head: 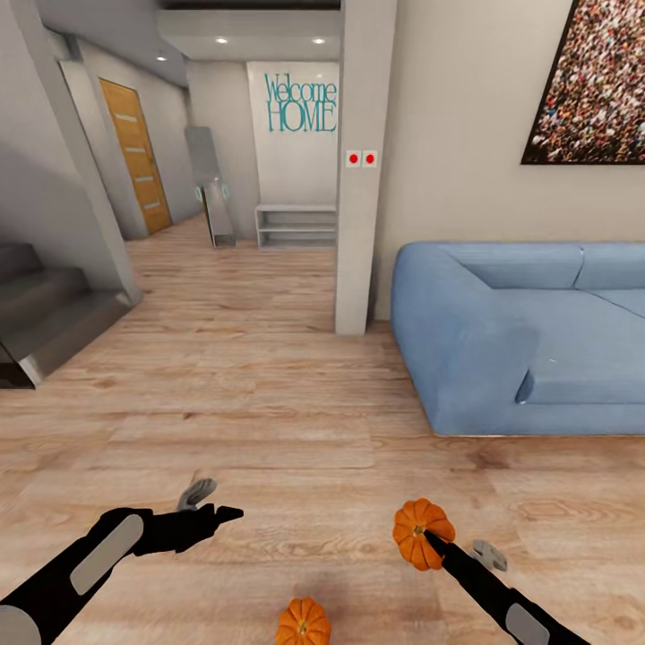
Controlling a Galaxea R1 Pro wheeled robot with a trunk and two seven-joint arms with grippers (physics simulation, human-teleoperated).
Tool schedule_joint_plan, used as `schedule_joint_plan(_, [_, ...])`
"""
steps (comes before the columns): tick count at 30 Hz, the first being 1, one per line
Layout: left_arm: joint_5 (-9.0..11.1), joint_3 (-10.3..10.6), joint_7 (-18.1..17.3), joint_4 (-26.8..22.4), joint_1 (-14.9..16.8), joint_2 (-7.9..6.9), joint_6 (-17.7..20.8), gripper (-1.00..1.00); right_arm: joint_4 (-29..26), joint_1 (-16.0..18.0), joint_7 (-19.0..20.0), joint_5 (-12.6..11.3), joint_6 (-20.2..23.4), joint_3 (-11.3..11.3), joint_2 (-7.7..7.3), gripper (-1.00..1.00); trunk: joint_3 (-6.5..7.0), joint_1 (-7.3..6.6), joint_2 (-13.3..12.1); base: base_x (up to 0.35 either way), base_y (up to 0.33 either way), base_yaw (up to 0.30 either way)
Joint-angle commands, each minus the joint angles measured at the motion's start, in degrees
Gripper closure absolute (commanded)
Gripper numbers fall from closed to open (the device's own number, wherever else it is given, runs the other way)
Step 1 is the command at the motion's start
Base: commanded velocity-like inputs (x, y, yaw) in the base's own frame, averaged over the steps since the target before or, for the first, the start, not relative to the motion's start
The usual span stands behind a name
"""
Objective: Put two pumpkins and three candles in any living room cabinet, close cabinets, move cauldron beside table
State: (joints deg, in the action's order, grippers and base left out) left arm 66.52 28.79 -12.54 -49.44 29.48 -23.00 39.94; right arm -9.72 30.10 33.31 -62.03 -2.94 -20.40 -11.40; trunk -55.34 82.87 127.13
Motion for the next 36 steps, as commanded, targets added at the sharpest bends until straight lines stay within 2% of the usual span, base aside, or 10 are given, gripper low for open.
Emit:
schedule_joint_plan(1, [-0.02,0.14,-0.10,0.10,0.05,0.05,0.01,-1.00,0.01,0.04,0.19,-0.30,-0.28,-0.43,-0.03,1.00,-0.05,-0.01,0.02,0.011,0.000,0.000])
schedule_joint_plan(4, [-0.07,0.14,-0.04,0.13,0.05,0.14,-0.03,-1.00,-0.03,0.04,0.33,-0.22,-0.23,-0.45,-0.03,1.00,-0.05,-0.01,0.02,0.003,0.000,0.000])
schedule_joint_plan(11, [-0.10,0.12,-0.03,0.28,0.03,0.25,-0.04,-1.00,-0.79,0.04,0.93,-0.11,-0.01,-0.68,-0.17,1.00,-1.31,1.53,2.83,0.000,0.000,0.000])
schedule_joint_plan(13, [-0.14,0.12,-0.03,0.30,0.00,0.32,-0.12,-1.00,-2.82,0.04,3.22,-0.21,0.61,-3.38,-0.19,1.00,-1.67,1.97,3.63,0.000,0.000,0.000])
schedule_joint_plan(15, [-0.15,0.16,-0.03,0.35,0.01,0.60,-0.18,-1.00,-7.32,0.04,4.79,-0.38,3.19,-5.51,-0.15,1.00,-2.02,2.41,4.43,0.000,0.000,0.000])
schedule_joint_plan(18, [-0.23,0.20,-0.03,0.46,0.02,0.98,-0.23,-1.00,-15.72,0.04,5.03,-0.30,12.40,-6.33,-0.19,1.00,-2.56,3.07,5.64,0.000,0.000,0.000])
schedule_joint_plan(22, [-0.25,0.20,-0.03,0.48,-0.01,1.10,-0.37,-1.00,-18.68,0.04,3.58,-0.65,19.49,-6.05,0.05,1.00,-3.28,3.95,7.24,0.000,0.000,0.000])
schedule_joint_plan(28, [-0.30,0.21,-0.03,0.53,0.01,1.96,-0.59,-1.00,-21.72,1.18,-4.26,-1.13,20.21,-5.91,-0.03,1.00,-4.36,5.26,9.65,0.000,0.000,0.000])
schedule_joint_plan(33, [-0.32,0.29,-0.03,1.91,-0.02,2.61,-3.09,-1.00,-23.55,4.01,-7.07,-1.08,18.82,-3.43,0.06,1.00,-5.26,6.36,11.65,0.000,0.000,0.000])
schedule_joint_plan(36, [-1.08,0.74,-0.03,2.09,-0.01,4.39,-3.76,-1.00,-24.87,4.27,-7.40,-1.35,18.55,-2.02,-0.34,1.00,-5.79,7.02,12.86,0.000,0.000,0.000])
